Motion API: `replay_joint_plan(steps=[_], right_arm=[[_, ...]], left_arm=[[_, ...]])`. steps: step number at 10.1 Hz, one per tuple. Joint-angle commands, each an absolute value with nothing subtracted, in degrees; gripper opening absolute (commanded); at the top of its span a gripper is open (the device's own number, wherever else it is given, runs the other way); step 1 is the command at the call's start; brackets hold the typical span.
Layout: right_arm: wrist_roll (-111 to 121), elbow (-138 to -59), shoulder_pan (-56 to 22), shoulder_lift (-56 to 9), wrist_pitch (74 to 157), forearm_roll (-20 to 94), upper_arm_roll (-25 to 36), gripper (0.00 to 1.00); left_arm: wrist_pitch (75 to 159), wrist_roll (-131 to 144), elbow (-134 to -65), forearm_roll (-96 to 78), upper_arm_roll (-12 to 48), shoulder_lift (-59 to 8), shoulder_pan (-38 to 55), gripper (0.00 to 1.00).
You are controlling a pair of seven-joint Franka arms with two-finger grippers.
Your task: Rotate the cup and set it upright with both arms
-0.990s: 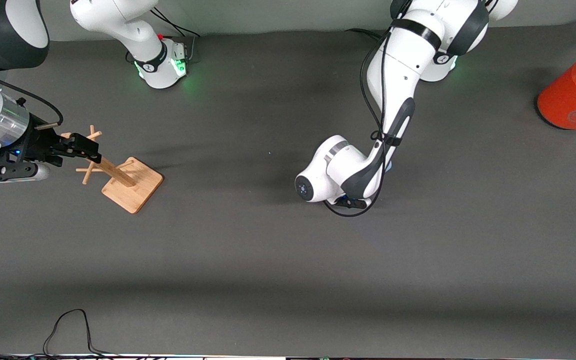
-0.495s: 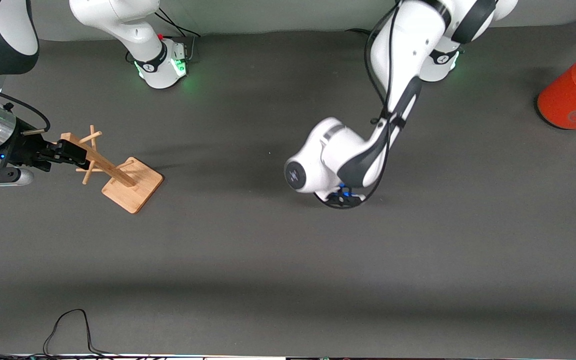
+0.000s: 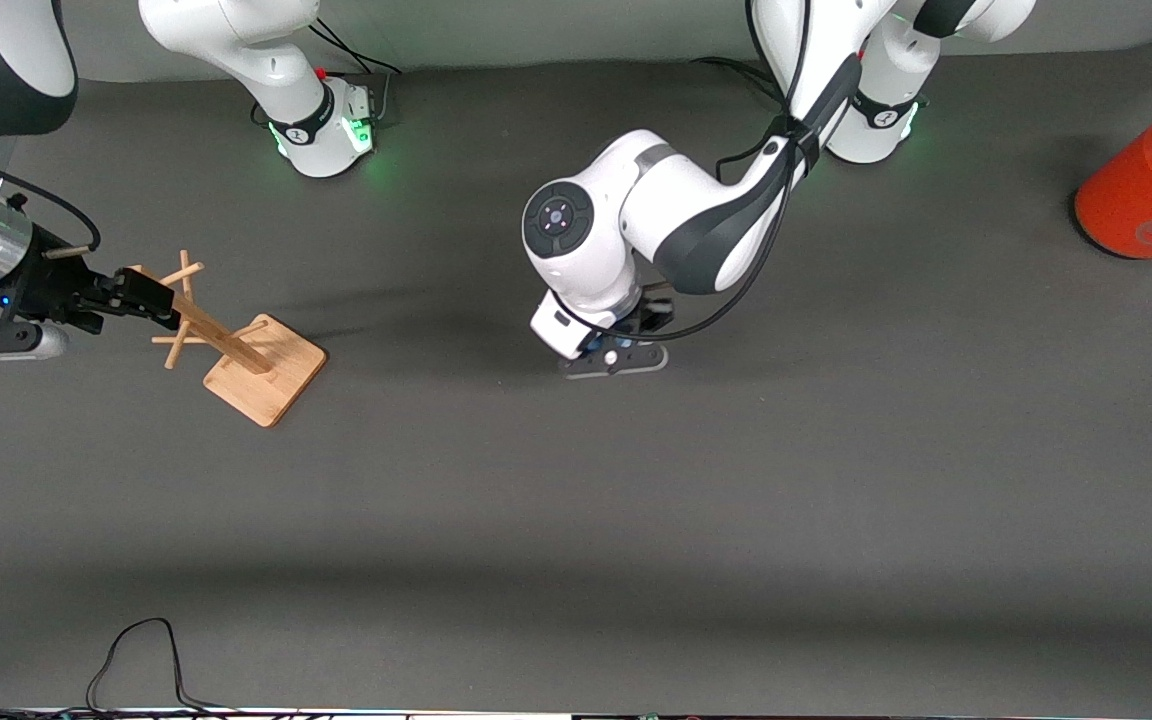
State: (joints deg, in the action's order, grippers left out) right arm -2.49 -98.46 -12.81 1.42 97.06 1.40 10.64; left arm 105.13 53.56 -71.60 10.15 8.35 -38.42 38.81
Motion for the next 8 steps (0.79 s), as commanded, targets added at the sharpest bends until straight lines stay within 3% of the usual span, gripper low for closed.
replay_joint_plan(steps=[1,4,7,8], right_arm=[[-1.49,-102.29,-12.66,5.53,98.08,-0.7,10.37,1.0],[-1.84,-107.82,-12.74,8.77,100.27,-0.79,10.46,1.0],[-1.67,-109.34,-12.74,9.58,101.34,-0.88,10.37,1.0],[-1.58,-109.25,-12.66,9.41,100.99,-0.79,10.46,1.0]], left_arm=[[118.85,59.13,-76.26,9.67,8.17,-40.69,38.85,0.0],[133.21,62.4,-82.95,10.19,7.74,-43.94,38.67,0.0],[134.21,62.84,-83.32,11.51,7.56,-45.53,38.67,0.0],[133.51,62.84,-83.06,11.43,7.65,-45.27,38.41,0.93]])
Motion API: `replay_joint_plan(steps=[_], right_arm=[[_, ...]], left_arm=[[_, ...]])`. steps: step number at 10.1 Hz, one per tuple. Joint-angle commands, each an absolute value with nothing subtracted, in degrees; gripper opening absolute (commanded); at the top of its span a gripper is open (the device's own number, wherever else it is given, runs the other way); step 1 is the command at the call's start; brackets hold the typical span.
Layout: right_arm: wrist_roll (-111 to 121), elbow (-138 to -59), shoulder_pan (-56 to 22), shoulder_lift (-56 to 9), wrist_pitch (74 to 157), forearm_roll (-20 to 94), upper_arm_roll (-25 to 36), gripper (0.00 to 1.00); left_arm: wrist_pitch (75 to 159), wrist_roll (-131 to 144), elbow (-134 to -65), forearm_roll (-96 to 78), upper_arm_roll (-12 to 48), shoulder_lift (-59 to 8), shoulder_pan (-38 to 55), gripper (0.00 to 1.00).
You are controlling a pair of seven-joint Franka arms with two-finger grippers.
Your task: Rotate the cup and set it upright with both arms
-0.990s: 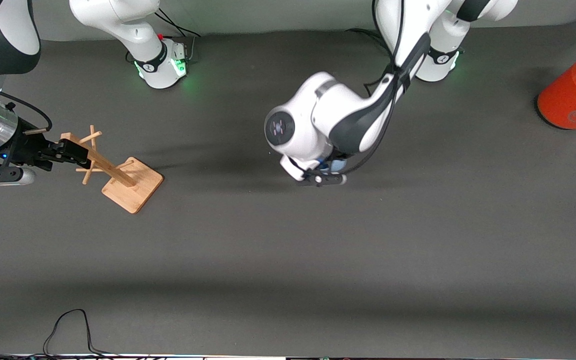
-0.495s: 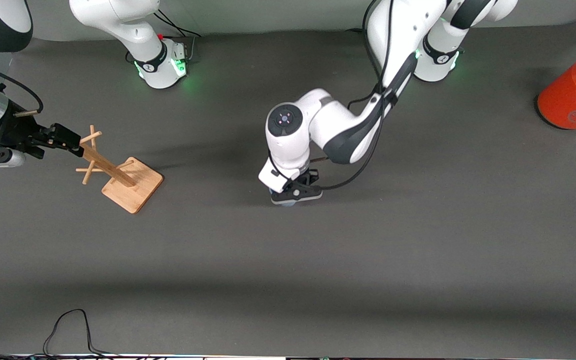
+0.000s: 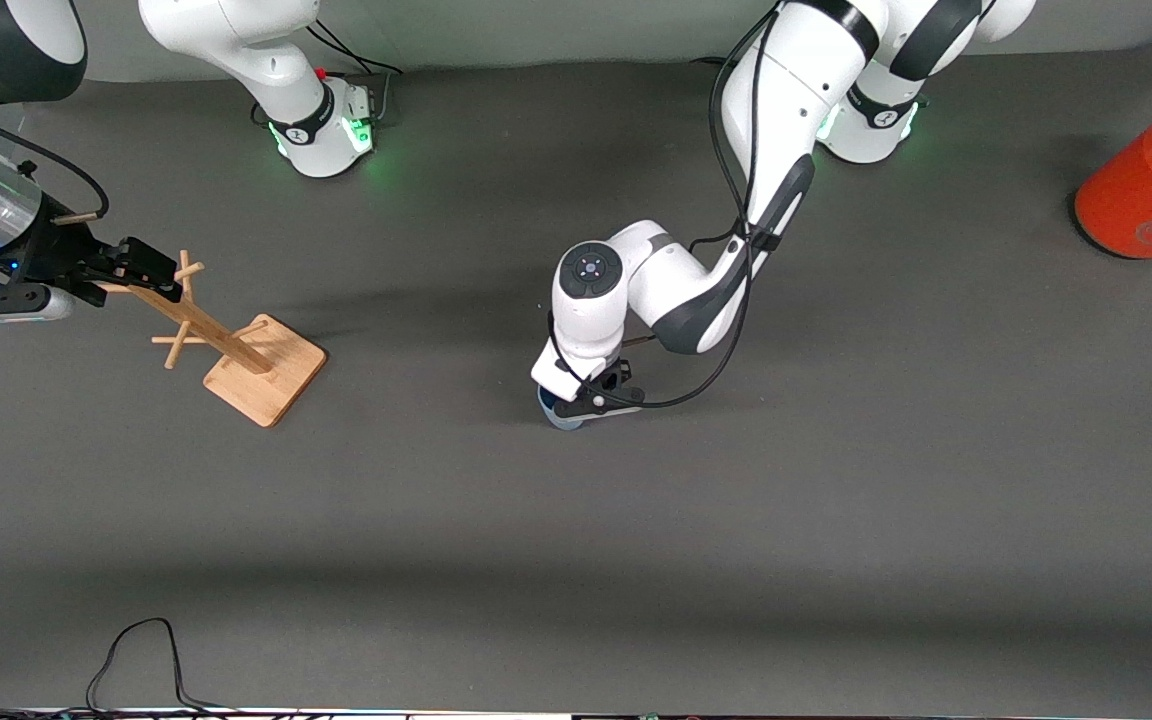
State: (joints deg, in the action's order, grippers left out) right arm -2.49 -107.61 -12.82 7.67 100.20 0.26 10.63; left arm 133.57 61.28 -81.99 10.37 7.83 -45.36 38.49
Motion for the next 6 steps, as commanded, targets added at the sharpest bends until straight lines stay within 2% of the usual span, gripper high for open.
replay_joint_plan(steps=[1,2,4,6], right_arm=[[-1.67,-109.25,-12.74,9.4,100.64,-0.79,10.37,1.0],[-1.76,-109.16,-12.66,9.4,100.63,-0.88,10.28,1.0],[-1.85,-107.24,-12.57,8.09,100.72,-0.88,10.37,1.0],[-2.28,-105.82,-12.57,7.03,100.63,-0.88,10.37,1.0]], left_arm=[[132.81,63.02,-82.53,11.34,7.65,-44.74,38.32,1.0],[130.19,63.1,-82.09,11.34,7.65,-43.43,37.89,1.0],[118.1,62.5,-77.11,10.9,7.65,-39.48,36.75,1.0],[108.76,59.44,-75.5,10.99,7.73,-32.74,33.68,1.0]])
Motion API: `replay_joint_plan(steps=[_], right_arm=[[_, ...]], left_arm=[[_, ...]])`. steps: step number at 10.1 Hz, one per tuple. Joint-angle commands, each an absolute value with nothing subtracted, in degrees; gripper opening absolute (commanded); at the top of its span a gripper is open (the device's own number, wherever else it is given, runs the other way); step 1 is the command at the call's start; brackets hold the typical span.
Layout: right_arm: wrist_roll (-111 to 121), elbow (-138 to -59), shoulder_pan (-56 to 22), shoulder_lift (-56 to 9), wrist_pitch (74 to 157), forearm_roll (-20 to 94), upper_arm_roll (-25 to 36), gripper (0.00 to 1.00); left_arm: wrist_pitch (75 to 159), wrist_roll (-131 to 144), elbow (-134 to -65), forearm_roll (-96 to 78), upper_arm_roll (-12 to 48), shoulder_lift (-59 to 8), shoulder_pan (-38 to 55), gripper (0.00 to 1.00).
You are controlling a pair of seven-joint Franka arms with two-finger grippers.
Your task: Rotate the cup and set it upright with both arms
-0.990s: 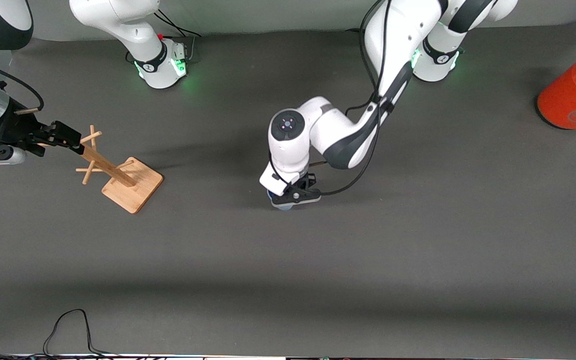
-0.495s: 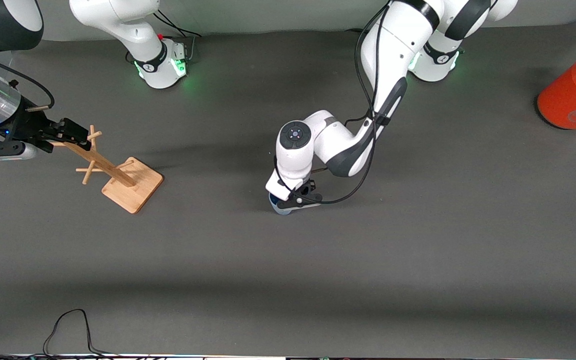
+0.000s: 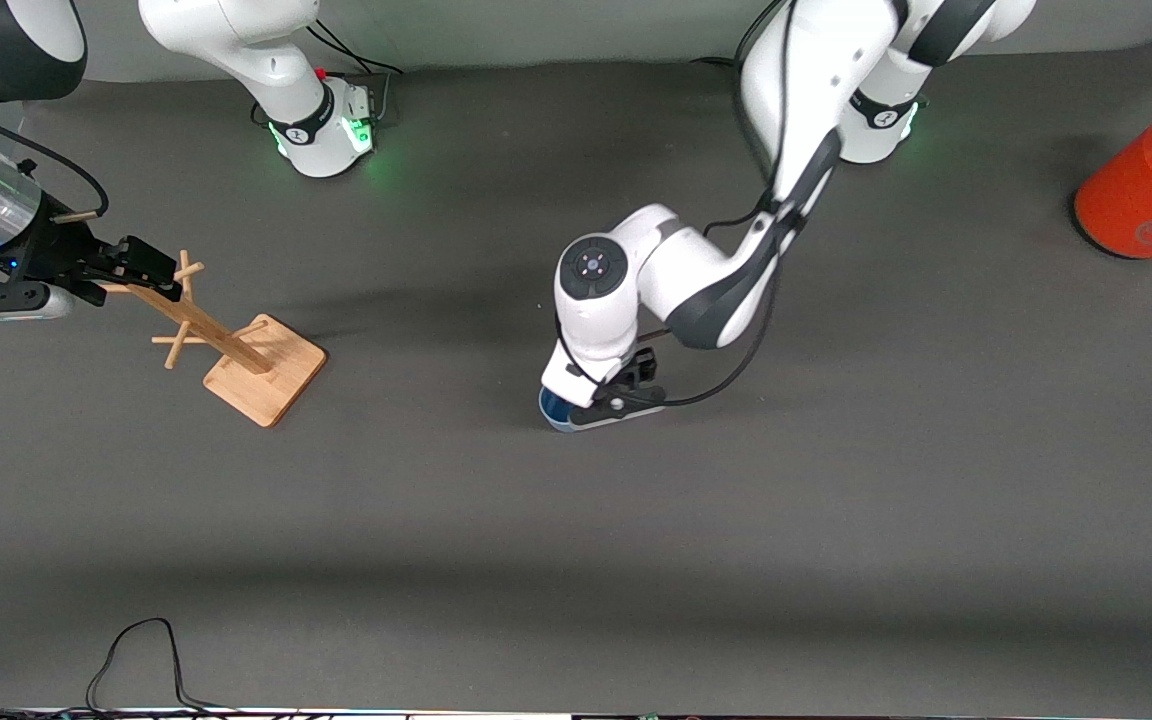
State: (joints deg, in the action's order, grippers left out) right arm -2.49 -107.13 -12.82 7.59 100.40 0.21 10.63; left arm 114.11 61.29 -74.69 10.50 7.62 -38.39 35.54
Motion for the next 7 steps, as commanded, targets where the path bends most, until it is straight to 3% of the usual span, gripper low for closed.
replay_joint_plan(steps=[1,3,7], right_arm=[[-2.37,-105.21,-12.57,6.51,100.55,-0.88,10.37,1.0],[-2.37,-104.16,-12.57,5.54,100.46,-0.88,10.37,1.0],[-2.37,-104.24,-12.57,5.54,100.46,-0.88,10.37,1.0]], left_arm=[[104.37,53.58,-76.28,11.25,7.65,-28.26,32.36,1.0],[100.03,46.53,-81.35,11.69,7.3,-19.12,28.68,1.0],[101.42,26.35,-99.28,7.67,7.29,0.13,14.99,1.0]])
